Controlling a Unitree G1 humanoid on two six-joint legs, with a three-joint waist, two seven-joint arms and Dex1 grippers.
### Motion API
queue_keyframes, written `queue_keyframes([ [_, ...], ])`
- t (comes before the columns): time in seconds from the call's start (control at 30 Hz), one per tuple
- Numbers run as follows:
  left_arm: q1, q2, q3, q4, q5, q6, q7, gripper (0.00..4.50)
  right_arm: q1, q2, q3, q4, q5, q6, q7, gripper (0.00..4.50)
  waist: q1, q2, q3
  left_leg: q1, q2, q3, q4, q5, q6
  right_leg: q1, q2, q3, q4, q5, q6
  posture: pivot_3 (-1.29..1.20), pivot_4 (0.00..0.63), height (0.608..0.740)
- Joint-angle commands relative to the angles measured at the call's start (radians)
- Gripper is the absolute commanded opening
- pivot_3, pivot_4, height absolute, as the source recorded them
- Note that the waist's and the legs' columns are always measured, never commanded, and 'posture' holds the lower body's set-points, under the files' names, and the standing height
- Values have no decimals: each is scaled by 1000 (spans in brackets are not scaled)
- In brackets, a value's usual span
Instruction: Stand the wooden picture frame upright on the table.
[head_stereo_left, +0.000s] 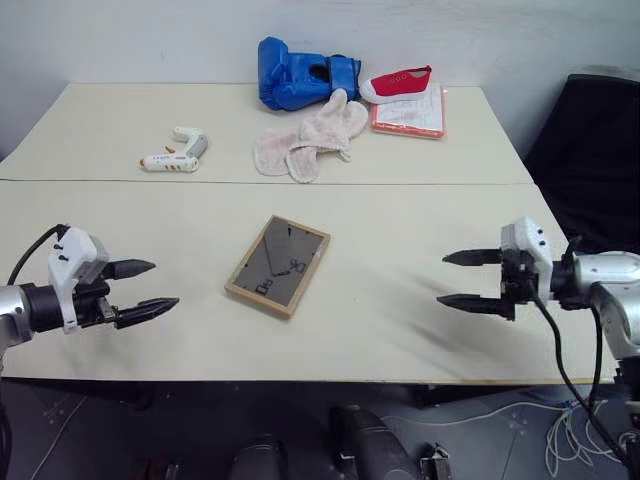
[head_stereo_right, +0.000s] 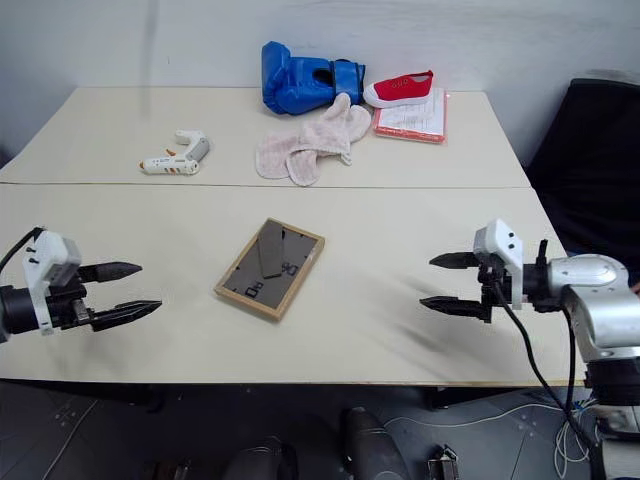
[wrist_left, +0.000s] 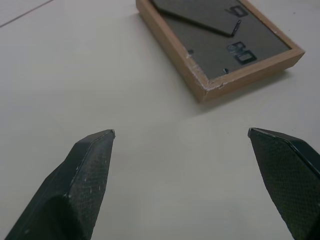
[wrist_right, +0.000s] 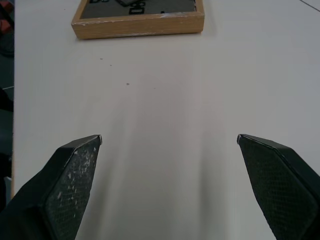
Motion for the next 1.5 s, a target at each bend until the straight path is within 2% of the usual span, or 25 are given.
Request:
queue_keyframes([
  [0.03,-8,9,20,-3,-8,-33,-19,4500,-10,9,-16,-24,28,11,-4,4465,0,0,0,0,0,0,0,0,0,0,0,0,0,0,0,0,150,740],
  [0.33,-35,-4,-5,6,1,-21,9,4500,10,31,-18,-54,17,9,-50,4465,0,0,0,0,0,0,0,0,0,-1,0,0,1,0,0,0,150,740],
  [0.47,-89,4,-64,56,40,-62,-6,4500,-3,42,2,-54,-6,-7,-73,4465,2,0,0,0,0,0,0,0,0,0,0,0,1,0,0,0,150,740],
  [0.53,-136,5,-132,100,89,-110,-23,4500,-22,56,29,-55,-30,-21,-84,4465,1,0,0,0,0,0,0,0,0,-1,0,0,1,0,0,0,150,740],
  [0.63,-249,-11,-256,213,183,-196,-48,3910,-77,100,82,-45,-68,-33,-110,3881,-1,0,0,0,0,1,0,0,-1,-1,0,0,2,0,0,0,150,740],
  [0.7,-338,-36,-339,304,247,-264,-64,3343,-124,142,124,-25,-99,-45,-130,3264,-2,0,0,0,-1,1,1,1,-1,-1,0,1,3,0,0,0,150,740],
  [0.83,-508,-114,-453,488,349,-372,-69,2096,-211,233,213,57,-189,-89,-183,1873,1,0,0,-1,-1,2,1,1,-2,-2,0,1,4,0,0,0,150,740],
  [1.0,-639,-213,-525,631,412,-449,-79,546,-278,326,291,150,-271,-162,-209,125,0,0,0,-2,-1,2,2,4,-6,-3,0,1,4,0,0,0,150,740],
  [1.07,-661,-246,-537,649,419,-453,-84,30,-297,360,308,179,-288,-175,-220,0,-2,0,0,-3,-1,2,2,4,-6,-3,0,1,6,0,0,0,150,740],
  [1.13,-661,-273,-545,642,417,-449,-96,30,-308,386,320,190,-304,-180,-232,0,-4,0,0,-3,0,2,2,4,-6,-3,0,1,7,0,0,0,150,740],
  [1.23,-630,-302,-544,560,366,-348,-141,30,-319,413,331,196,-327,-178,-262,0,-3,0,0,-3,0,2,2,4,-7,-3,0,0,7,0,0,0,150,740],
  [1.37,-544,-293,-545,360,309,-191,-185,30,-331,430,334,216,-350,-192,-280,0,-5,0,0,-2,0,2,4,4,-7,-3,-1,1,9,0,0,0,150,740],
  [1.5,-514,-295,-501,291,266,-70,-148,30,-335,422,330,228,-362,-206,-271,0,-3,0,0,-2,0,1,5,4,-7,-3,0,0,8,0,0,0,150,740],
])
